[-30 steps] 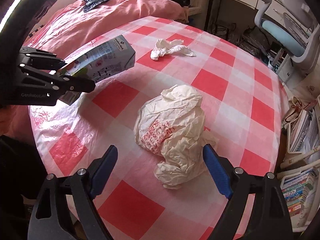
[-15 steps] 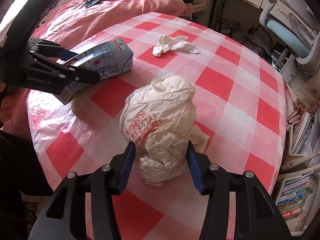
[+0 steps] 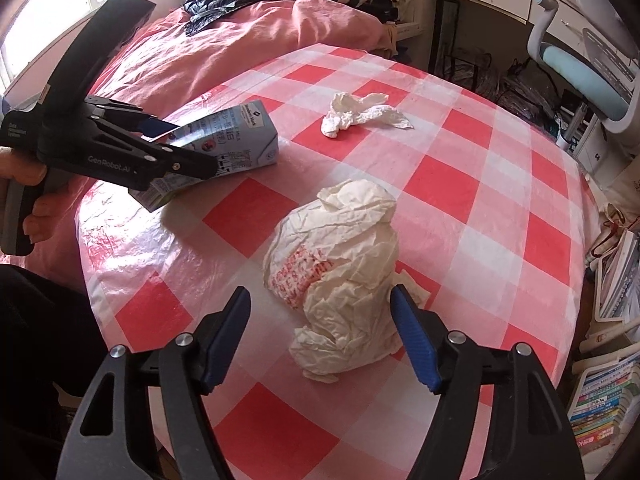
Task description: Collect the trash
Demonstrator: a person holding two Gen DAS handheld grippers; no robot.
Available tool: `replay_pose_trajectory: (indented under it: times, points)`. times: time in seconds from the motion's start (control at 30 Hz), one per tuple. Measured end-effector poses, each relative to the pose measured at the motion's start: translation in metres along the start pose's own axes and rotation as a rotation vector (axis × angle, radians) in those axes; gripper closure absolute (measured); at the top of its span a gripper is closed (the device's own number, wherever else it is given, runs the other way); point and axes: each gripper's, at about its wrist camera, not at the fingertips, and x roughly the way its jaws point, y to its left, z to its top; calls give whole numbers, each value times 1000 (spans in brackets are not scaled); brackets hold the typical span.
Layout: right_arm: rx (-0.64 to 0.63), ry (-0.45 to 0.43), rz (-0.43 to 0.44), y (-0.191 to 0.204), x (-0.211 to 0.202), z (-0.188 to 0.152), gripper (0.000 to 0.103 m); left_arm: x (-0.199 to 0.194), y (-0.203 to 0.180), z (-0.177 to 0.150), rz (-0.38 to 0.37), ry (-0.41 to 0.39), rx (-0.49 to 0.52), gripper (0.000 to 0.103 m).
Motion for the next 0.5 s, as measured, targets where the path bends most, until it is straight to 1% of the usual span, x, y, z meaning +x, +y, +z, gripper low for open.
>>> replay_pose_trajectory:
  times: [0.03, 0.07, 0.1, 0.13, 0.17, 0.23, 0.37, 0.5]
  points:
    - [-5, -1, 9, 2, 2, 1, 35, 1, -3, 0, -11, 0, 8, 57]
    - [-8, 2, 19, 4, 5, 2, 40, 1, -6, 1, -23, 4, 7, 69]
    - [-8, 9, 22, 5, 7, 3, 58, 1, -8, 1, -23, 0, 4, 69]
    - [-10, 15, 18, 5, 9, 4, 65, 0, -10, 2, -26, -9, 4, 70]
    - [-12, 12, 19, 6, 9, 5, 68, -2, -12, 3, -31, -19, 1, 70]
    - [-8, -12, 21, 5, 3, 6, 71, -9, -12, 6, -51, -50, -20, 70]
    - [9, -64, -7, 0, -10, 9, 71, -27, -10, 12, -91, -132, -70, 70]
    - [12, -96, -55, -4, -19, 10, 71, -45, -9, 16, -97, -199, -118, 70]
